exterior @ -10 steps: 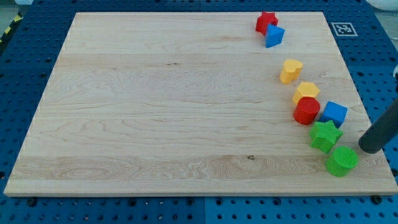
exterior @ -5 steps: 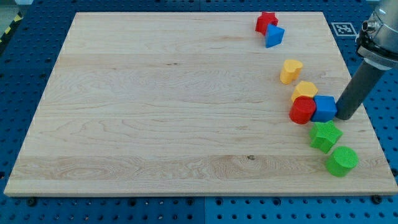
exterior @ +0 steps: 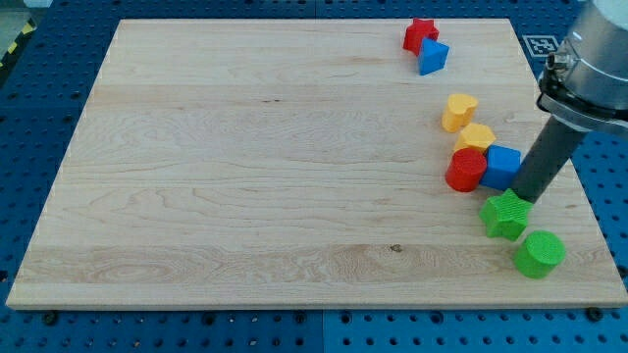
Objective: Push the blue cube right of the yellow hexagon
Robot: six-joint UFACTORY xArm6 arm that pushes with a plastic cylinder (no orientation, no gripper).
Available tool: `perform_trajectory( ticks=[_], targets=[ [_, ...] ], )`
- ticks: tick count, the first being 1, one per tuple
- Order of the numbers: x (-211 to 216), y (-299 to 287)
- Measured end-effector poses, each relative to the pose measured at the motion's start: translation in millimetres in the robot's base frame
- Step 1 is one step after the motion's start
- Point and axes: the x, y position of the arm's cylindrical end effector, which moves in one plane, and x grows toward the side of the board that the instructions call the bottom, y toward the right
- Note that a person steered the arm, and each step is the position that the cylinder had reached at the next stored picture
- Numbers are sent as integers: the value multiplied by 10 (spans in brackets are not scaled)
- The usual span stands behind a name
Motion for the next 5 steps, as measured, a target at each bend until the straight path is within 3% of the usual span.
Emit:
perform_trajectory(
  ticks=[2,5],
  targets=[
    [-66,-15],
    [-500,250]
  ],
)
